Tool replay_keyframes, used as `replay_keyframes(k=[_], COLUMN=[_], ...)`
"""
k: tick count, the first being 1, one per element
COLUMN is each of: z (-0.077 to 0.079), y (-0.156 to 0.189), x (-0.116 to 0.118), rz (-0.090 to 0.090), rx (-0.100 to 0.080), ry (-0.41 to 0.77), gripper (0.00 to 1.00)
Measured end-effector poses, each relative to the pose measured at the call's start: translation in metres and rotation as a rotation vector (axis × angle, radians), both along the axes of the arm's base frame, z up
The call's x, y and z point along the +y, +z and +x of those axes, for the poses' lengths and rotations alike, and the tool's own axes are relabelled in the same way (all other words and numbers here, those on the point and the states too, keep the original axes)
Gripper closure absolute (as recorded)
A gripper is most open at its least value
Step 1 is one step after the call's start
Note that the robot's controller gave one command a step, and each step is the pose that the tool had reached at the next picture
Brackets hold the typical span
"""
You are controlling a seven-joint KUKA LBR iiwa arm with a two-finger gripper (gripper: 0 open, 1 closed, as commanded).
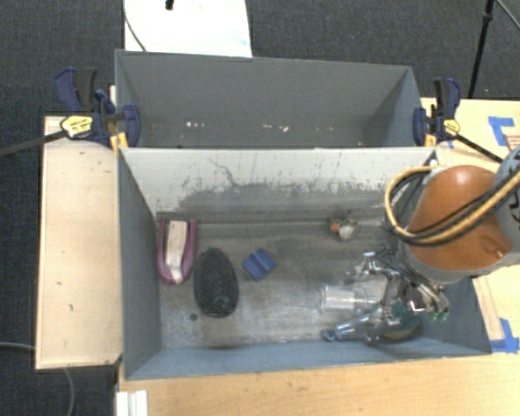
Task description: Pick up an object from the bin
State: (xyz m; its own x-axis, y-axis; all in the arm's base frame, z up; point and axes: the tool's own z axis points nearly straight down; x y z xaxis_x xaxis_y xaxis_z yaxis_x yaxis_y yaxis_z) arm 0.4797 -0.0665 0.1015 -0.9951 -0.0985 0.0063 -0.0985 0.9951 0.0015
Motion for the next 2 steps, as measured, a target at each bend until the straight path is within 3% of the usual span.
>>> replay_keyframes(k=[1,2], z=[0.0079,0.01], y=[-0.029,-0.0262], x=[0.0091,0.0088], rz=[0.0,-0.001], rx=[-0.009,-0.016], ry=[0.038,0.04], gripper=[0.0,1.0])
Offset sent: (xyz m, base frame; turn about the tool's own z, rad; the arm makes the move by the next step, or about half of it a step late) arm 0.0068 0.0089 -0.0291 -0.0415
